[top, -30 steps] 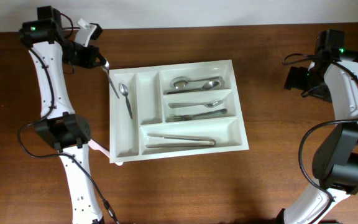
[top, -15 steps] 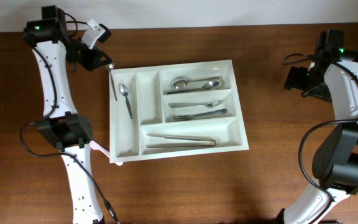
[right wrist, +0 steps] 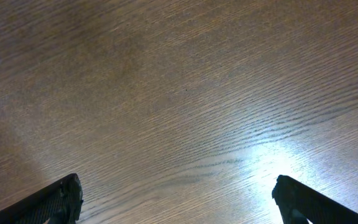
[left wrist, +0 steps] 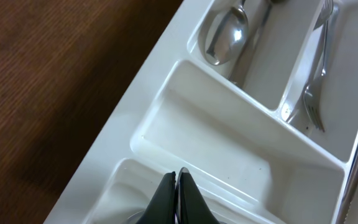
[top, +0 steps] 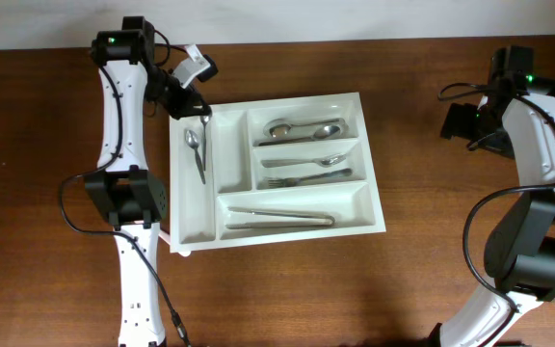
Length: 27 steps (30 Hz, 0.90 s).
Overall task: Pack container
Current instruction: 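Carry the spoon right over the tray's left compartment, then lower the spoon into the left compartment and open the left gripper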
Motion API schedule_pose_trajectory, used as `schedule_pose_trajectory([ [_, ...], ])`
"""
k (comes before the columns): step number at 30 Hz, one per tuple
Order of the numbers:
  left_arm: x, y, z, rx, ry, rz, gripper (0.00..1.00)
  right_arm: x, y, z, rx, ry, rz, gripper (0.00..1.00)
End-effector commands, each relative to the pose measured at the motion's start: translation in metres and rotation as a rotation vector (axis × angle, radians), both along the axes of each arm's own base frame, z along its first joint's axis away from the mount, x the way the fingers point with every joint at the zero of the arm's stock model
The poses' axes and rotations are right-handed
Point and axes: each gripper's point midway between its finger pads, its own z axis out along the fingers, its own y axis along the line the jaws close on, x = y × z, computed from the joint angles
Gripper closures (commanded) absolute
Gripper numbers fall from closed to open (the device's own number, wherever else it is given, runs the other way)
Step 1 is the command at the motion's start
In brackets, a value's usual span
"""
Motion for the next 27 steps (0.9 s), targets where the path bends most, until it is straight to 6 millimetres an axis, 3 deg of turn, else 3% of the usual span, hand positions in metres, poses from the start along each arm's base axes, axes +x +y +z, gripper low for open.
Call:
schedule_pose_trajectory([
  [1,0.0,0.009,-0.007,0.015,0.003,-0.007,0.98,0.004,-0.003,0.004,-0.003,-0.017,-0.016,0.01],
  [9,0.0,0.015,-0.011,0.058,0.007,0.0,0.98,0.004,-0.003,0.004,-0.003,-0.016,-0.016,0.01],
  [13,0.0,0.016,-0.012,0.064,0.011,0.003,0.73,0.004,-0.003,0.004,-0.003,-0.017,-0.016,0.01],
  [17,-0.001,0.016,-0.012,0.064,0.011,0.003,0.54,0.004,-0.003,0.004,-0.003,-0.017,-0.016,0.01],
  [23,0.0,0.018,-0.012,0.064,0.01,0.006,0.47,0.004,-0.003,0.004,-0.003,-0.017,-0.016,0.01],
  [27,0.002,0.026,0.0,0.061,0.009,0.061,0.46,0.004,-0.003,0.004,-0.003,-0.017,-0.016,0.01],
])
